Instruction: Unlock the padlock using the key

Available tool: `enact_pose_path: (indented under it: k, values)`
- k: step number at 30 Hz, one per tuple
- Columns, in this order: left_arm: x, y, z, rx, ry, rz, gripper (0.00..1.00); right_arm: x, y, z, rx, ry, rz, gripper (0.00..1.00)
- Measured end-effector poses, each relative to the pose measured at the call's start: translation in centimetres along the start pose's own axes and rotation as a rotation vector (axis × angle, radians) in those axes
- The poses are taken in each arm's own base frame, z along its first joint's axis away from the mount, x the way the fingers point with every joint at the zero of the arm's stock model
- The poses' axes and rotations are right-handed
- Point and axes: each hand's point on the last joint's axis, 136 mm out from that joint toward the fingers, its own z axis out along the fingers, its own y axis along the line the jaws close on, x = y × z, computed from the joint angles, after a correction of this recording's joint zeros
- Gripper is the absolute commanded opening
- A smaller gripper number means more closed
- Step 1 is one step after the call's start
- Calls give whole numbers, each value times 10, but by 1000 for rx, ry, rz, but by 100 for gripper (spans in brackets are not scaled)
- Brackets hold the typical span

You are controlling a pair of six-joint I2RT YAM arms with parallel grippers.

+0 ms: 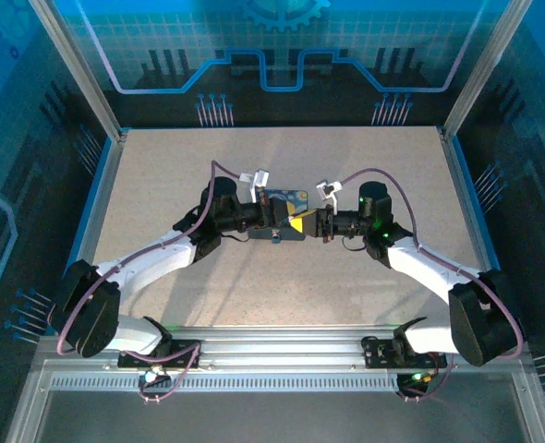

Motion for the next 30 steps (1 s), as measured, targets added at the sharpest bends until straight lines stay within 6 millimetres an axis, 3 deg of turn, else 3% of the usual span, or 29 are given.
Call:
enact_pose_path:
  k: [3,9,14,22,26,30]
  values:
    - [-1,1,-1,-3,0,-2,45,2,-5,0,21,5,8,0]
    - [0,15,-6,-70,-6,9,62,13,-20,-1,93,30,23,0]
    - [-2,28,-26,-149,-55,-4,64,11,-44,5,171,45,27,0]
    - [29,91,-49,-367,-42,-11,64,5,-102,16,344,64,13,0]
    - [45,117,-51,-429,-10,-28,67,11,-127,19,412,89,15,0]
    - [49,136,-43,-452,7,-48,67,16,-145,24,447,111,25,0]
